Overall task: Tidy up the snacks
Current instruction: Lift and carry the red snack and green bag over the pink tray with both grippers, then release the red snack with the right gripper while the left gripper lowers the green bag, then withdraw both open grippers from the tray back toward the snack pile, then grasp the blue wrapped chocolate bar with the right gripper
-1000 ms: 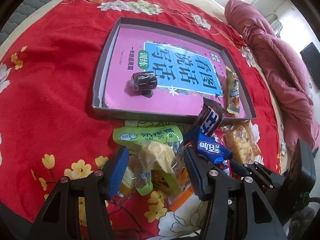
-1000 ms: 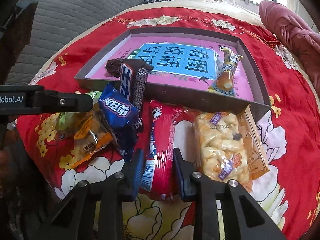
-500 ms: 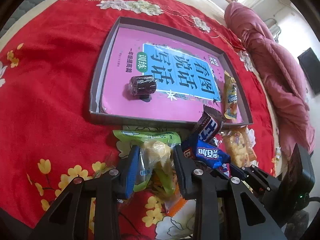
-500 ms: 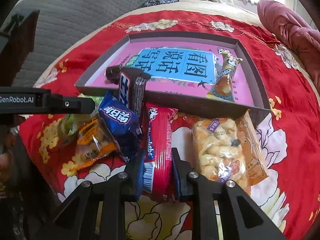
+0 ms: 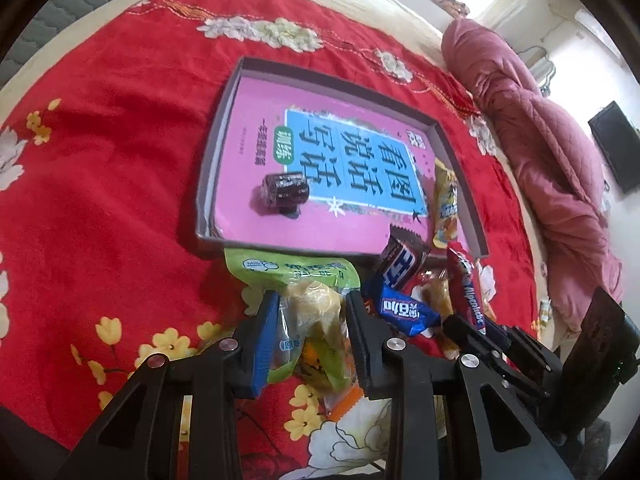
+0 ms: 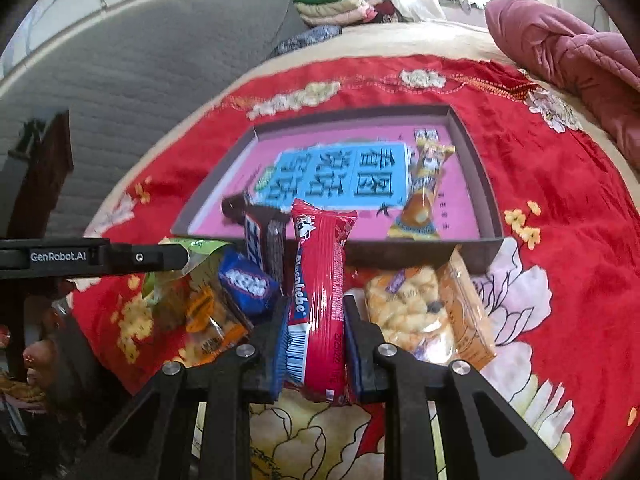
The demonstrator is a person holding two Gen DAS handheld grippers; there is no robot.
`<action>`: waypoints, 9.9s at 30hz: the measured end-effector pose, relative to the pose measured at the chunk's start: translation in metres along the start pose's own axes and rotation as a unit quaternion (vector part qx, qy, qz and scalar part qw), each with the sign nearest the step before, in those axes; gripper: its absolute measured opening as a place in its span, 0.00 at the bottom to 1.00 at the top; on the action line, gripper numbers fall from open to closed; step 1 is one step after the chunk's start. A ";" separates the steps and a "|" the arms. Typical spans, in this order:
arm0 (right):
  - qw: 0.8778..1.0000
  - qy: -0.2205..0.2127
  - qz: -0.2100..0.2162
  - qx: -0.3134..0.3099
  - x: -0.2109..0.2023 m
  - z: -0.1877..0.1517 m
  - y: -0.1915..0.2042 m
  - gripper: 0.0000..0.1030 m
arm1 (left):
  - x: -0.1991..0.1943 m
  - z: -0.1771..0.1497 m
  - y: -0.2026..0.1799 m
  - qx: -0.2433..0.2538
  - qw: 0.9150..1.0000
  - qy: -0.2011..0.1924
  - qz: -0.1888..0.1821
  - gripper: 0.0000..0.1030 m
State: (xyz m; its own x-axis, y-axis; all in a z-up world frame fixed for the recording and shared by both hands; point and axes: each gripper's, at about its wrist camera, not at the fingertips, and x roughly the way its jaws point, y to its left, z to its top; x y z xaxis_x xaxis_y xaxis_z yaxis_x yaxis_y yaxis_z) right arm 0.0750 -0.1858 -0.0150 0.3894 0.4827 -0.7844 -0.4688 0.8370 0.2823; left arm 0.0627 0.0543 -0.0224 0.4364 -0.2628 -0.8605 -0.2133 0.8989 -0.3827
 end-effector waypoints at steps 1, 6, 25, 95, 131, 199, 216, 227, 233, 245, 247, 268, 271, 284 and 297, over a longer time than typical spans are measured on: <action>1.000 -0.003 0.000 0.002 -0.001 0.001 -0.001 0.24 | -0.002 0.000 0.000 -0.002 1.000 -0.003 -0.001 0.33; 1.000 -0.013 0.004 0.011 -0.005 0.005 -0.005 0.24 | -0.014 0.004 -0.001 -0.004 1.000 -0.017 -0.004 0.33; 0.998 -0.061 -0.011 0.024 -0.021 0.024 -0.021 0.24 | -0.031 0.021 -0.015 0.005 0.998 -0.066 -0.019 0.33; 0.990 -0.040 -0.075 0.112 0.032 0.076 -0.102 0.24 | 0.083 0.085 -0.070 0.025 0.999 -0.031 0.010 0.34; 0.994 0.003 -0.039 0.099 0.060 0.070 -0.087 0.25 | 0.099 0.080 -0.061 0.017 1.000 -0.004 0.008 0.35; 0.989 -0.139 0.000 0.044 -0.022 0.096 -0.064 0.60 | -0.031 0.069 -0.057 0.024 0.995 -0.095 0.008 0.53; 0.988 -0.145 0.051 0.024 -0.047 0.082 -0.049 0.68 | -0.022 0.030 -0.041 0.032 0.998 -0.050 0.034 0.57; 0.986 -0.160 0.026 0.032 -0.058 0.078 -0.061 0.69 | -0.025 0.014 -0.039 0.039 0.998 -0.035 0.032 0.57; 0.985 -0.166 0.009 0.040 -0.065 0.072 -0.067 0.69 | -0.027 0.006 -0.038 0.042 0.998 -0.029 0.029 0.57; 0.989 -0.146 0.008 0.013 -0.059 0.055 -0.050 0.69 | -0.014 -0.018 -0.039 0.054 0.998 0.008 0.016 0.57; 0.990 -0.138 0.010 0.004 -0.056 0.052 -0.044 0.69 | -0.012 -0.020 -0.038 0.053 0.998 0.013 0.015 0.57; 0.995 -0.095 0.026 -0.017 -0.046 0.035 -0.028 0.69 | 0.008 -0.045 -0.033 0.037 0.997 0.067 -0.009 0.57; 0.996 -0.087 0.029 -0.023 -0.043 0.034 -0.025 0.69 | 0.011 -0.047 -0.031 0.032 0.997 0.073 -0.011 0.57; 0.997 -0.052 0.036 -0.050 -0.029 0.028 -0.016 0.69 | 0.022 -0.050 -0.008 -0.039 0.994 0.082 -0.066 0.57; 0.996 -0.019 0.031 -0.078 -0.010 0.021 -0.004 0.69 | 0.029 -0.036 0.009 -0.133 0.983 0.064 -0.110 0.57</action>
State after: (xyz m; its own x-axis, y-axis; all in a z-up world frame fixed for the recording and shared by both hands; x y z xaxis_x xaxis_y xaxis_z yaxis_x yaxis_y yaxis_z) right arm 0.0896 -0.1884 0.0041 0.3842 0.5437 -0.7462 -0.6098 0.7562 0.2371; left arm 0.0425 0.0420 -0.0632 0.3869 -0.4977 -0.7763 -0.3555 0.6962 -0.6236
